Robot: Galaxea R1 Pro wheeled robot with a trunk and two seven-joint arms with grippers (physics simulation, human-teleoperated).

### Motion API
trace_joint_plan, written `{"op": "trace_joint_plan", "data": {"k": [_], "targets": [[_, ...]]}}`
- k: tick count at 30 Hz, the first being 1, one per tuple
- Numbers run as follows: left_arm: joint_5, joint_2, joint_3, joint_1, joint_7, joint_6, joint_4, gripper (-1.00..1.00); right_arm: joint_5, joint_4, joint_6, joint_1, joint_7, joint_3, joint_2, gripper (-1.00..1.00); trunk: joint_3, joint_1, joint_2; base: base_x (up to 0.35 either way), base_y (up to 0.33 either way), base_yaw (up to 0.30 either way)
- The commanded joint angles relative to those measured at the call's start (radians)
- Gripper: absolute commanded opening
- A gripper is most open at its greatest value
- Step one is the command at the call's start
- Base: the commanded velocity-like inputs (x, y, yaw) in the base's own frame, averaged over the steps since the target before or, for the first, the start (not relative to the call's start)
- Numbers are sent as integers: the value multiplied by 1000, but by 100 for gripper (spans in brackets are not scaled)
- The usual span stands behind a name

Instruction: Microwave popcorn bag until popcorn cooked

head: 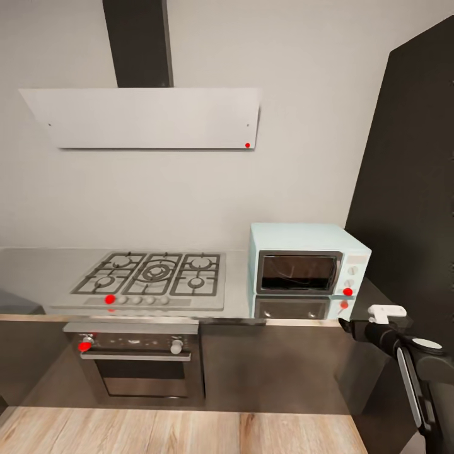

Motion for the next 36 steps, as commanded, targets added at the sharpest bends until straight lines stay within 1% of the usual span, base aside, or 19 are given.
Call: {"op": "trace_joint_plan", "data": {"k": [1, 6, 10, 26, 35, 36], "targets": [[5, 0, -9, 0, 4, -1, 0, 100, 11, -1, 2, 0, 9, -1, 0, 100, 0, 0, -1, 0, -239, 0], [1, 0, -10, 0, 4, 0, 0, 100, 11, -1, -5, 0, 11, -1, 0, 100, 0, 0, -1, 44, -267, 0], [10, 0, -10, 0, 4, 1, 0, 100, 8, -1, -5, 0, 12, 5, 3, 100, 0, 0, -1, 102, -278, 0], [12, 0, -9, 0, 4, -8, 0, 100, 11, 1, -7, 0, 11, -1, 2, 100, 0, 0, -1, 110, -275, 0], [12, 3, -8, 0, 4, -10, -1, 100, 9, 3, -8, 0, 11, -1, 3, 100, 0, 0, -1, 23, -36, 0], [12, 3, -8, 0, 4, -10, -1, 100, 6, 63, -67, -7, 1, 0, -1, 100, 0, 0, -1, 0, 0, 0]]}}
